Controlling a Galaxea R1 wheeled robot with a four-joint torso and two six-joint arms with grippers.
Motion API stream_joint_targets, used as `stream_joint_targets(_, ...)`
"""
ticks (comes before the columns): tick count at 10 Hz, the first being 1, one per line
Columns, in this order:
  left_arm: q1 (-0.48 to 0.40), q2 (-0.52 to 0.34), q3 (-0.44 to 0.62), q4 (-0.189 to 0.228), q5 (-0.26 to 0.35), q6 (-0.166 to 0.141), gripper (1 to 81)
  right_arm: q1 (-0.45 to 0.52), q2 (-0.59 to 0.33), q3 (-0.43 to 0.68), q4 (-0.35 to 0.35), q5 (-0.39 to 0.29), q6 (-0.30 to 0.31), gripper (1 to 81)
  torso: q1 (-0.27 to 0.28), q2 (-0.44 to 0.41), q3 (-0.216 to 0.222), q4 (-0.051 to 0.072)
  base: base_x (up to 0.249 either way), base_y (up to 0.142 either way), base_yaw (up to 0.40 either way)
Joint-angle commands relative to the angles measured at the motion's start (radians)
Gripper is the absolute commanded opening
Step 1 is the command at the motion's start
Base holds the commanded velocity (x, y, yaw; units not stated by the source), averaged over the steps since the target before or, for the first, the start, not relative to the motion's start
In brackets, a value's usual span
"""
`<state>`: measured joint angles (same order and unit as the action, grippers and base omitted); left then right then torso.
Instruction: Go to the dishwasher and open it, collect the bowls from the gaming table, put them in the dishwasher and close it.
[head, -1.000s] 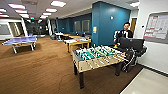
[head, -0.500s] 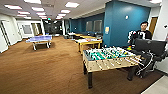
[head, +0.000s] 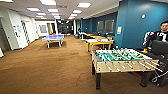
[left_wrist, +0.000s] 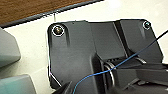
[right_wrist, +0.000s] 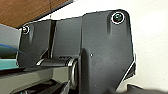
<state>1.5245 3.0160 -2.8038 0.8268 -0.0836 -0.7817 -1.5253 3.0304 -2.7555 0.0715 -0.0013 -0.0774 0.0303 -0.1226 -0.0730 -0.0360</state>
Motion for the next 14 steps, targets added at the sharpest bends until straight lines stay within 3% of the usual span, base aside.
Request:
stream_joint_targets(1,-0.059,-0.009,-0.008,0.005,0.041,0.006,81.1,0.052,0.004,0.004,-0.006,-0.057,-0.001,81.1,0.000,0.000,0.000,0.000,0.000,0.000,0.222)
stream_joint_targets(5,-0.057,-0.011,-0.006,0.003,0.041,0.006,81.1,0.052,0.004,0.004,-0.006,-0.057,-0.001,81.1,0.000,0.000,0.000,0.000,0.000,0.000,0.201)
stream_joint_targets(14,-0.059,-0.014,-0.008,-0.002,0.039,0.001,81.1,0.050,0.004,0.001,-0.006,-0.057,-0.002,81.1,-0.001,0.000,0.000,0.000,0.000,0.000,-0.024)
